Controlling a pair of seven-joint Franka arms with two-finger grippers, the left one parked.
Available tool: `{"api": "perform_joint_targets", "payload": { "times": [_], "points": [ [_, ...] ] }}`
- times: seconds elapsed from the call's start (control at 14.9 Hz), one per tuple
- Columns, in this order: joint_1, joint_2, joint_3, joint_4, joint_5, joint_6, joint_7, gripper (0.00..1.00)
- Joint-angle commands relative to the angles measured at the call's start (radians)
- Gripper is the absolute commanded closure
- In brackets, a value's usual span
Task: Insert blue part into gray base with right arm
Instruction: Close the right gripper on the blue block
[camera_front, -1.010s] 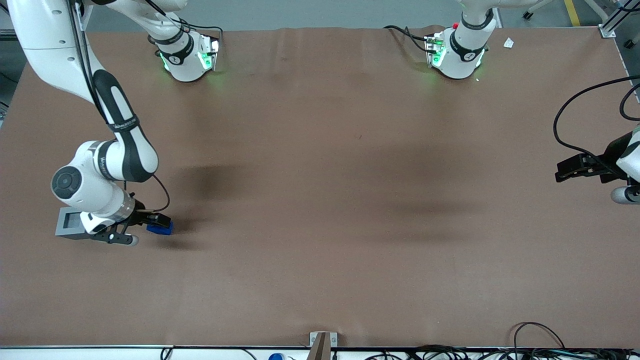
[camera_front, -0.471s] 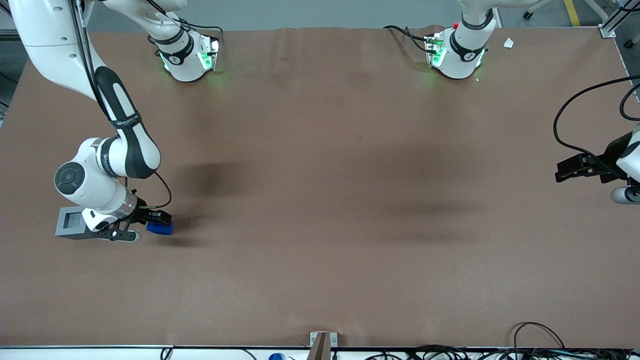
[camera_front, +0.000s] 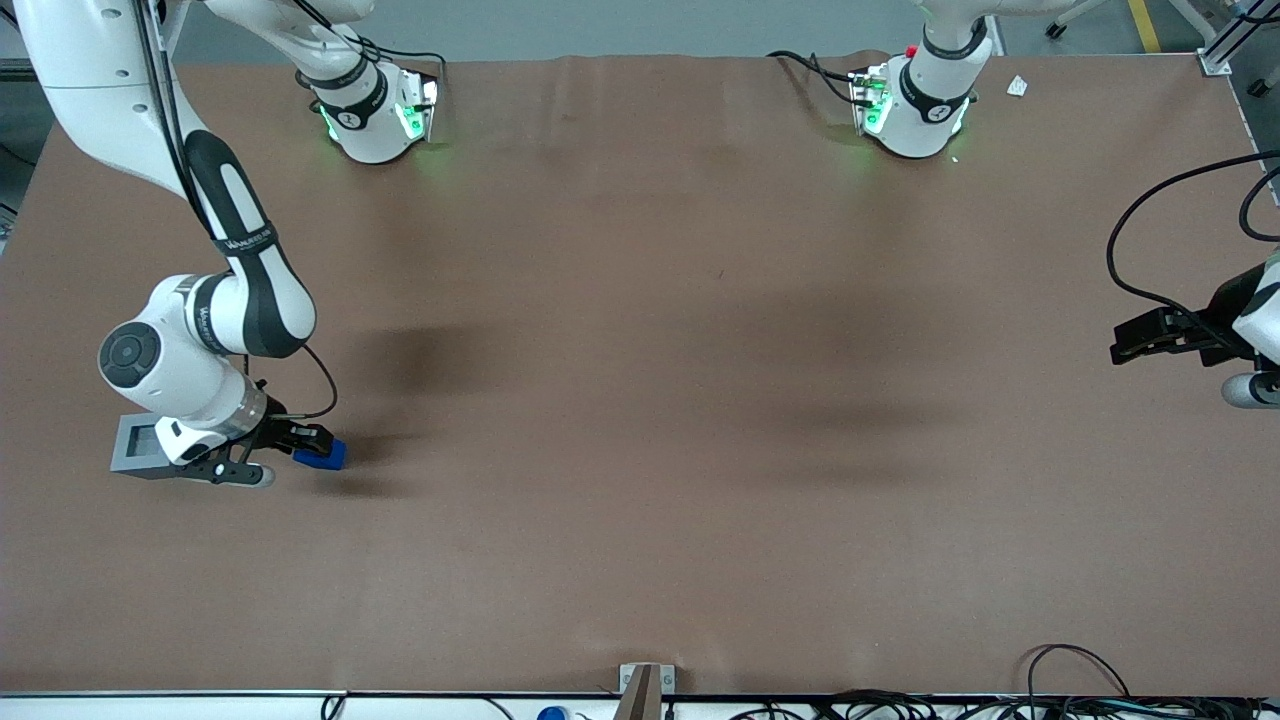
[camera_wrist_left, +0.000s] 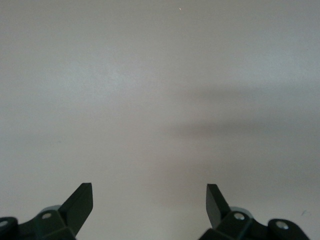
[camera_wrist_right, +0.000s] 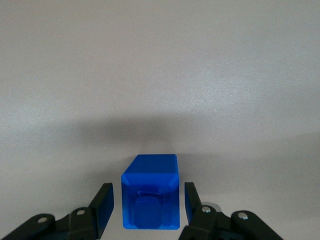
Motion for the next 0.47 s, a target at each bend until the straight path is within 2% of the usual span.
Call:
{"api": "perform_joint_targets", "payload": {
  "times": [0.0, 0.4],
  "points": [
    [-0.014, -0.025, 0.006, -0.014, -0.006, 0.002, -0.012, 0.36],
    [-0.012, -0.016, 0.006, -0.006, -0.005, 0.005, -0.005, 0.36]
  ]
}}
